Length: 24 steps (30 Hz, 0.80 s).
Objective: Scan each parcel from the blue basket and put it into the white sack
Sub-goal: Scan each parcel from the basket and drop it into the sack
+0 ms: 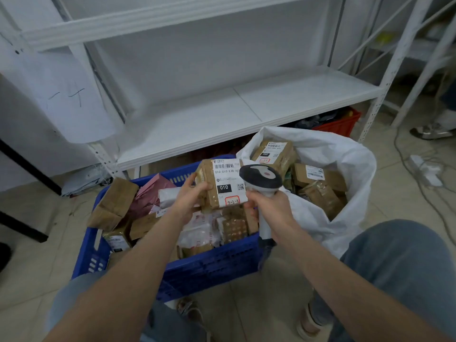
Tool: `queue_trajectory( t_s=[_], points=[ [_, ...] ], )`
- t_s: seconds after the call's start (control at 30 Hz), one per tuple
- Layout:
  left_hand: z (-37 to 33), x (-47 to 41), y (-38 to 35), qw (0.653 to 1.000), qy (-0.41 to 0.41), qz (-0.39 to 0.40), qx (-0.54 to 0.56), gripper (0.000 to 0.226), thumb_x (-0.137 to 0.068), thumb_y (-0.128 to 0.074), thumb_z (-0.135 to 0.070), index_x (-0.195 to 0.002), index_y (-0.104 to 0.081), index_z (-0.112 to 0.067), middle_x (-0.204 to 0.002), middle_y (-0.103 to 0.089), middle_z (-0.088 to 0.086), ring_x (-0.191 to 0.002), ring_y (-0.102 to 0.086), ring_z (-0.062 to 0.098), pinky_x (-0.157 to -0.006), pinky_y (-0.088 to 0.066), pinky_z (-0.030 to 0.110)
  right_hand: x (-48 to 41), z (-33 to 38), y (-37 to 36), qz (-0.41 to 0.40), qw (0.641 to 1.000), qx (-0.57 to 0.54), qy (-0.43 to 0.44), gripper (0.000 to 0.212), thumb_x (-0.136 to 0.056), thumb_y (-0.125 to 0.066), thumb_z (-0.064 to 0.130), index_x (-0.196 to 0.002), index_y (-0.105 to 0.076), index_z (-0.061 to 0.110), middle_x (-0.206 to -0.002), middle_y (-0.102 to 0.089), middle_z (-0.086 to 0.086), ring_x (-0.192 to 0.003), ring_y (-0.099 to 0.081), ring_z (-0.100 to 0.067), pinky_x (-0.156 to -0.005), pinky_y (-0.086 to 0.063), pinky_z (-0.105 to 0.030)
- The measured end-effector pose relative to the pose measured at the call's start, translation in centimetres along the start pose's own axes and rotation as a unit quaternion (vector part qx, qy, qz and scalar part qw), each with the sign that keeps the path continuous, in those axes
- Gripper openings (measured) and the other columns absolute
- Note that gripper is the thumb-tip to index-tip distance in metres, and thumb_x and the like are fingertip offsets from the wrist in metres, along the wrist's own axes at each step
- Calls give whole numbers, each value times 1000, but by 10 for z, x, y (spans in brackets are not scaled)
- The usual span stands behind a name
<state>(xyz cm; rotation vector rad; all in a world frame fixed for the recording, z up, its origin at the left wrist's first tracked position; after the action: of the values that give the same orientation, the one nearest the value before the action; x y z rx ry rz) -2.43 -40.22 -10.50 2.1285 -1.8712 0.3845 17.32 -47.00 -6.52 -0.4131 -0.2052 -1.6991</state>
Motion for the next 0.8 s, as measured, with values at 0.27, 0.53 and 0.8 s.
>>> queue_trajectory(
  t_s=[0.27,0.53,0.8],
  points=[
    [-59,-25,-120,998,-4,42,-55,75,-80,-68,-29,-146,-32,-32,-134,-53,3,-115,-53,26,-90,-48,46,-47,49,63,-99,993,-48,47,17,-85,-70,13,-72,-60,8,-66,-60,-8,-54,-53,-16,-59,-48,-31],
    [-74,-52,-257,993,20,94,-68,75,-63,-72,-38,-132,-47,-20,-118,-65,7,-97,-66,25,-75,-58,40,-111,73,176,-237,971,-13,26,29,-80,-73,32,-94,-66,8,-84,-70,-7,-78,-67,-25,-81,-57,-43],
    [-54,-111,-357,986,44,113,-117,72,-56,-71,-43,-123,-57,-22,-108,-69,4,-94,-67,25,-85,-55,47,-173,46,284,-365,929,25,-56,48,-84,-72,30,-123,-55,7,-109,-64,-12,-103,-62,-33,-91,-53,-43]
  ],
)
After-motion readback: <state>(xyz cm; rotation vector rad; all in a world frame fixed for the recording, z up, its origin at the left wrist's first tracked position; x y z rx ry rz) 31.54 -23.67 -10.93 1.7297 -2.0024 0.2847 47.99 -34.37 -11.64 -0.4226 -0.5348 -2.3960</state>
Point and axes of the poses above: each hand's wrist, its own x-axis away from the middle knuckle, its own y-axis out of the back of the hand, z = x × y, the point moved 1 cm from there along -x, towards the middle knuckle
